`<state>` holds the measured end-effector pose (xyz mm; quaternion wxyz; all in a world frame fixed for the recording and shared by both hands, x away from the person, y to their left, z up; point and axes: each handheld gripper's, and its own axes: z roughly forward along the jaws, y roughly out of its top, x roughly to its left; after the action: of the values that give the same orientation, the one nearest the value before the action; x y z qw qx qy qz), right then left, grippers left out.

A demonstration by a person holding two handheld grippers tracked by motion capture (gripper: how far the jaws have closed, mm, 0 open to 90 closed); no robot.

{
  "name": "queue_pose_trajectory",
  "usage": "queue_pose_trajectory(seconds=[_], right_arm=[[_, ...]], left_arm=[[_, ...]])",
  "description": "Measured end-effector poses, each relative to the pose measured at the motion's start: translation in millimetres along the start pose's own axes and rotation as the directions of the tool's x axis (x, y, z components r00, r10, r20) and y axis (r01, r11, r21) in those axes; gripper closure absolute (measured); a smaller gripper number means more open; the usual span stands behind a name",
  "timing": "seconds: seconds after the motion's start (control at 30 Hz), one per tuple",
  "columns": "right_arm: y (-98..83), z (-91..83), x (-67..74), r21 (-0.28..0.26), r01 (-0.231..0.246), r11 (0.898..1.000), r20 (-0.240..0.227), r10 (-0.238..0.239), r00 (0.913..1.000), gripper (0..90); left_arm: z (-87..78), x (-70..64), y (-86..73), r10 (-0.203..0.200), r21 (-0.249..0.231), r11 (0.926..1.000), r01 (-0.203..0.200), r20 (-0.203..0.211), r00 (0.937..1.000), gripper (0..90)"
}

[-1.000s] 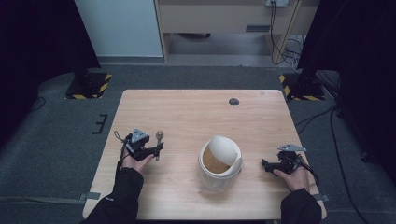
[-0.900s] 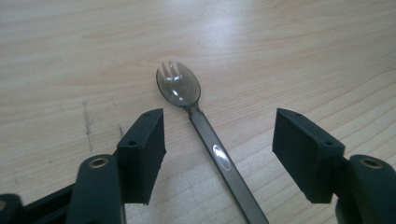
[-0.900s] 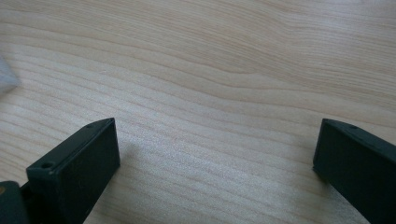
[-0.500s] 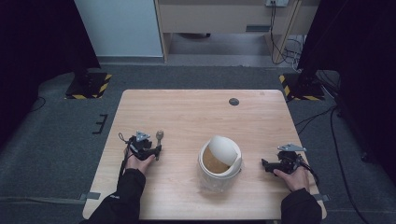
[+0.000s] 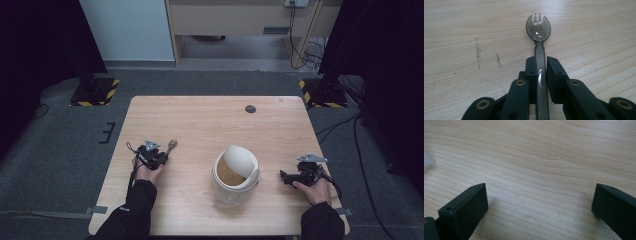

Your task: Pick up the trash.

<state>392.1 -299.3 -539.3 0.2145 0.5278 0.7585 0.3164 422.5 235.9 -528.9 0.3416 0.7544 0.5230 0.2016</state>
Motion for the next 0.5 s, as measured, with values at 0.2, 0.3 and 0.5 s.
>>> queue_pose_trajectory(seconds=[0.2,0.3,0.5], right_arm=[[-1.1,-2.8,-1.7,-0.013,-0.001,1.0,-0.002,0.001,1.0,8.0],[-0.4,-5.8,-5.5,-0.019,-0.027,0.999,-0.011,0.027,0.9996,15.1],[7.7,-13.1,-6.1,-0.018,-0.041,0.999,-0.05,0.04,0.9979,28.3]], left_arm=[[-8.7,-4.9,6.8,0.014,-0.027,0.9996,-0.013,0.055,0.9984,79.6],[-21.7,-10.0,13.8,0.028,-0.098,0.995,-0.019,0.095,0.9951,79.5],[-74.8,-26.7,32.4,0.103,-0.304,0.9516,-0.049,0.166,0.9808,79.5]])
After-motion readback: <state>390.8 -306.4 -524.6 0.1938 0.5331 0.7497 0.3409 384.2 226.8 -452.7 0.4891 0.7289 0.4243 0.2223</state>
